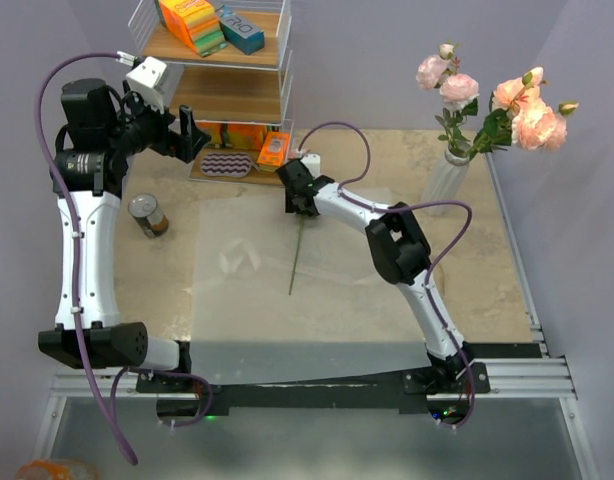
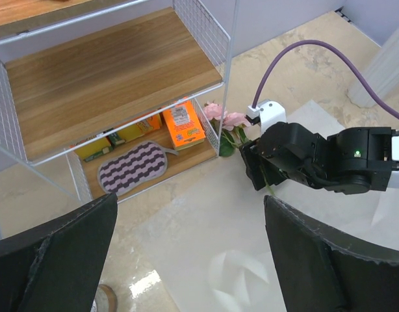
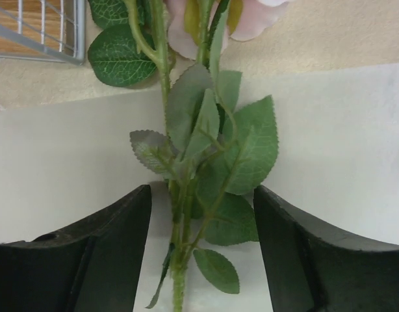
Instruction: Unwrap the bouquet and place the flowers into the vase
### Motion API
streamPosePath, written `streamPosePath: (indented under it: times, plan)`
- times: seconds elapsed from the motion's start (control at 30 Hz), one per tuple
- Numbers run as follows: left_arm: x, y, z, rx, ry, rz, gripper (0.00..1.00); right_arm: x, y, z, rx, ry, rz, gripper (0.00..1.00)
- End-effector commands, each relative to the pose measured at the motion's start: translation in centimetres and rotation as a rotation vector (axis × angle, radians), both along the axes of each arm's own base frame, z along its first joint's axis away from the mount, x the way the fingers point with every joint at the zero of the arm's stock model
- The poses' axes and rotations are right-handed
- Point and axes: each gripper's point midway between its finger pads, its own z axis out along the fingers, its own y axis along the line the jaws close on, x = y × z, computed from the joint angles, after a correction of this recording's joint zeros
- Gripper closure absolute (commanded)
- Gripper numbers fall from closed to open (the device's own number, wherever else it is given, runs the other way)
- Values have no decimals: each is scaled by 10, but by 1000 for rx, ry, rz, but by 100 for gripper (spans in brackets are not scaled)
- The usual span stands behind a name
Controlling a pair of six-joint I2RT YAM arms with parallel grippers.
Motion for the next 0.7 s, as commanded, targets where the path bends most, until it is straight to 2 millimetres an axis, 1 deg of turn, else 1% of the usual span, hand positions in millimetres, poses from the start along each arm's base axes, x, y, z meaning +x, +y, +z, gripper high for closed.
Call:
streamPosePath:
  times: [0.0,0.03,0.07,0.23,0.27,0.3,0.37,0.4,0.43,0.47,0.5,0.57,0.6,0.67]
  plan:
    - [-4,4,11,15,-45,10,1,2,15,4,52,-2,-13,36]
    - [-4,4,11,15,-46,8,1,2,16,3,55,1,-14,38]
    - [-3,4,11,17,-47,8,1,1,16,-1,56,7,-18,45]
    - [-3,6,8,26,-44,14,1,-2,11,-6,58,10,-38,64]
    - [-3,6,7,28,-41,15,1,-1,10,1,67,-3,-45,67]
    - [-3,6,8,28,-43,14,1,-1,8,0,62,-7,-51,73]
    - [-4,6,9,28,-46,14,1,-2,2,1,65,-12,-69,79]
    - [-4,5,10,27,-48,13,1,1,-4,7,69,-24,-85,84]
    - [-4,5,10,24,-48,12,1,0,-7,8,73,-28,-93,93]
    - [-5,5,11,24,-49,10,1,1,-9,9,82,-34,-106,98]
    - [-5,4,12,24,-52,7,1,2,-14,18,90,-55,-122,100]
    - [-6,4,13,22,-53,8,1,3,-19,30,102,-80,-140,100]
    - [-7,4,13,25,-55,7,1,5,-21,46,117,-109,-150,100]
    - [-7,4,13,26,-54,7,1,5,-28,60,114,-152,-165,100]
